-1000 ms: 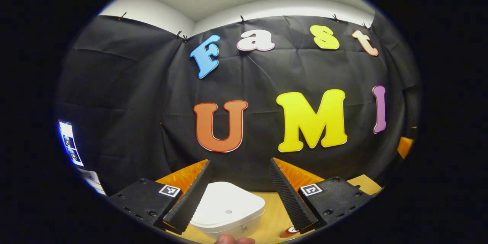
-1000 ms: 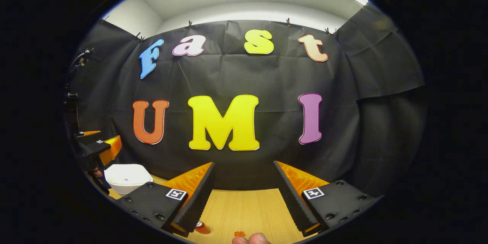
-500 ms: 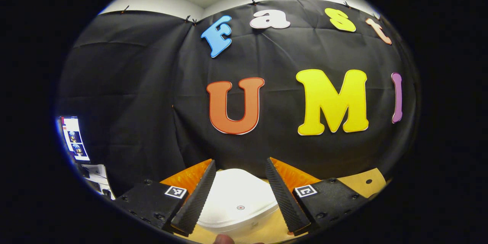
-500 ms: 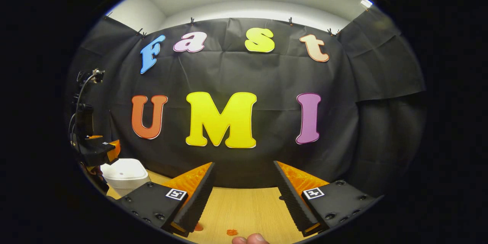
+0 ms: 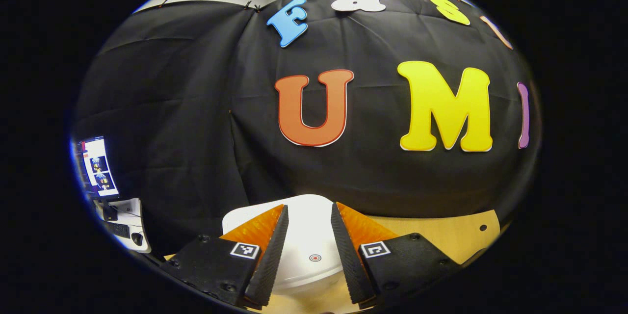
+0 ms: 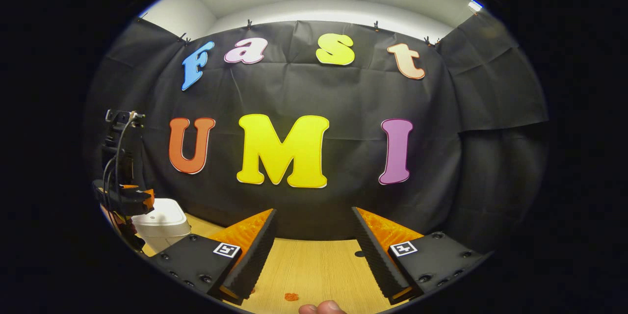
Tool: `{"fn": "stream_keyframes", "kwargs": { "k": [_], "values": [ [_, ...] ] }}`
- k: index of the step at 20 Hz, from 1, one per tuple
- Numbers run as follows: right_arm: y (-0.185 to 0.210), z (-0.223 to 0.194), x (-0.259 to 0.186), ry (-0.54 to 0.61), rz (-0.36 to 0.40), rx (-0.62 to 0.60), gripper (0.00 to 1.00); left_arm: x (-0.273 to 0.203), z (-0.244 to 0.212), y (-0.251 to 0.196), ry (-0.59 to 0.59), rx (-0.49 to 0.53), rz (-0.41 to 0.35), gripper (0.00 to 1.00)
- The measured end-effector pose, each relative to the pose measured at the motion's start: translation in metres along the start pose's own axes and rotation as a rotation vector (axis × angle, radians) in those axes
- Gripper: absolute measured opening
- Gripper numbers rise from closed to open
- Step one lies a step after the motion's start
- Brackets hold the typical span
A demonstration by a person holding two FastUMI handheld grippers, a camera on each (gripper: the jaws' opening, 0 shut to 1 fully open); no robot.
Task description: Press the lid of the desktop garbage bin to open it, pick up the crumpled paper on the desktop and throw it into the bin, then pick up the pop can on the desktop and drop it into the bin, and finally close the garbage bin lid.
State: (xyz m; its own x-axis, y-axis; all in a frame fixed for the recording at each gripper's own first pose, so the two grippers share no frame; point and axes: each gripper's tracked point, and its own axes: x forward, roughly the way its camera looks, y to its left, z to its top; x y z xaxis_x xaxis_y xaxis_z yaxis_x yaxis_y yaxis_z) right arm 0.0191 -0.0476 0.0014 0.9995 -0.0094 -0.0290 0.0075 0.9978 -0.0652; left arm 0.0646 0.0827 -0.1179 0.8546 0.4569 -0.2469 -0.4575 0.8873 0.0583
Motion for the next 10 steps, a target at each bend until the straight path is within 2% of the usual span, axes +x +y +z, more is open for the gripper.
{"fn": "stream_keyframes", "kwargs": {
  "k": [6, 10],
  "values": [
    [-0.006, -0.002, -0.002, 0.012, 0.010, 0.000, 0.94, 0.010, -0.024, -0.005, 0.082, -0.026, 0.030, 0.34],
    [-0.013, -0.007, -0.002, 0.025, 0.001, 0.004, 0.94, 0.012, -0.038, -0.002, 0.125, -0.038, 0.047, 0.23]
  ]
}}
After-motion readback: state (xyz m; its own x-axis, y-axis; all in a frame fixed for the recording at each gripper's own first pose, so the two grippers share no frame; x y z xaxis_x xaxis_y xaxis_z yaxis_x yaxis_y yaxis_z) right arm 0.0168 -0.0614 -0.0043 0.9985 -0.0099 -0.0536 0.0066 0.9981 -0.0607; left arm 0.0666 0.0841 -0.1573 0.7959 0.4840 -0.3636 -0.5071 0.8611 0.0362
